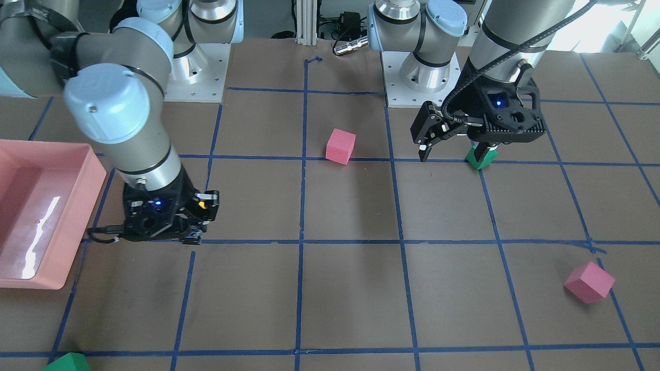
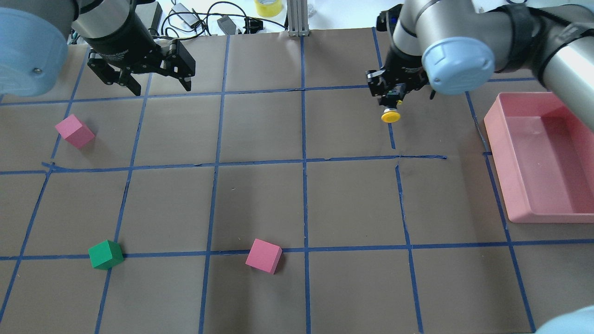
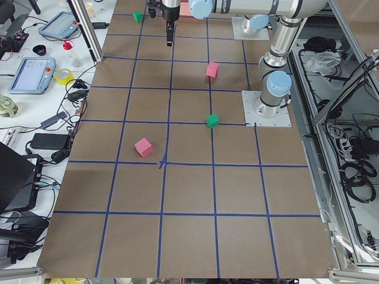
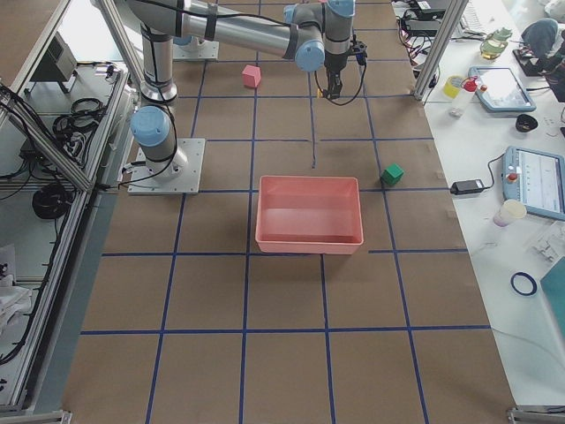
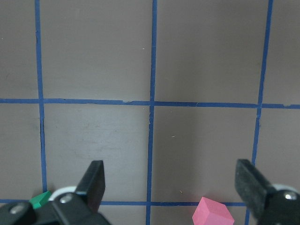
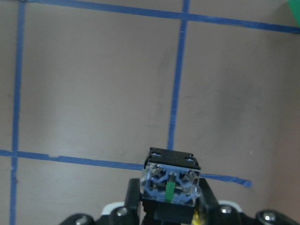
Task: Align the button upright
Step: 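Carry the button to the table center with the right gripper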
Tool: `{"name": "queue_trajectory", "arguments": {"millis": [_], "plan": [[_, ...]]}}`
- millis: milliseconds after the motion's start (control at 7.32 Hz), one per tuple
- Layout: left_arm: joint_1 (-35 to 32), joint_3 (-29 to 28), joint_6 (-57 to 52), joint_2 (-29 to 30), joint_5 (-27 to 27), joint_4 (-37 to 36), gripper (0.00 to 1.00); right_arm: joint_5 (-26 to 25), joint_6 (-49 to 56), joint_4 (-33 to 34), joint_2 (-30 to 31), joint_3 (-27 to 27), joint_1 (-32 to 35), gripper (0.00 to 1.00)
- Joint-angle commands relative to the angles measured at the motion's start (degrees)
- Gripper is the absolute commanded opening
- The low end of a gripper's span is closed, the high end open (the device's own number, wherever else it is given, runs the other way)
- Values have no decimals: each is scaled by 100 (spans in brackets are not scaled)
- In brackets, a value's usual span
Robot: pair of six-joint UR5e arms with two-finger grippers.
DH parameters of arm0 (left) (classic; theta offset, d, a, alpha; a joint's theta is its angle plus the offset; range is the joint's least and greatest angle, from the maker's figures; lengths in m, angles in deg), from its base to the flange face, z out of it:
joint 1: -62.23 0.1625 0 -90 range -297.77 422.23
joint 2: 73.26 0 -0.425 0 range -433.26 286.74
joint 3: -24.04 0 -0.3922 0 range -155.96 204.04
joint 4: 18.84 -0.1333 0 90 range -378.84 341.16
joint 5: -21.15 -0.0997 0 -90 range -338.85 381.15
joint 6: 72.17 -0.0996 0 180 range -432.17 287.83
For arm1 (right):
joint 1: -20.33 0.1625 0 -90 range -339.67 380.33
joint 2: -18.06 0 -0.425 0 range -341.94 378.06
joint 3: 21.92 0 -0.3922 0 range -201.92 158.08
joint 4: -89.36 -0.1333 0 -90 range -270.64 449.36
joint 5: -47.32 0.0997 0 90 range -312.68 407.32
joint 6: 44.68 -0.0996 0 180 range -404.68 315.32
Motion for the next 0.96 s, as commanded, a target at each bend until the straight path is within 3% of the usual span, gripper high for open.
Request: {"name": "queue_trajectory", "arguments": {"millis": [0, 546, 820], "plan": [[6, 3, 29, 5, -18, -35, 100, 421, -763, 483, -304, -39, 839, 0], [15, 12, 20, 5, 17, -26, 100, 187, -247, 2196, -1482, -92, 1613, 0], [23, 12, 20, 14, 0, -26, 100, 142, -167, 2235, -1590, -109, 1624, 0]]}}
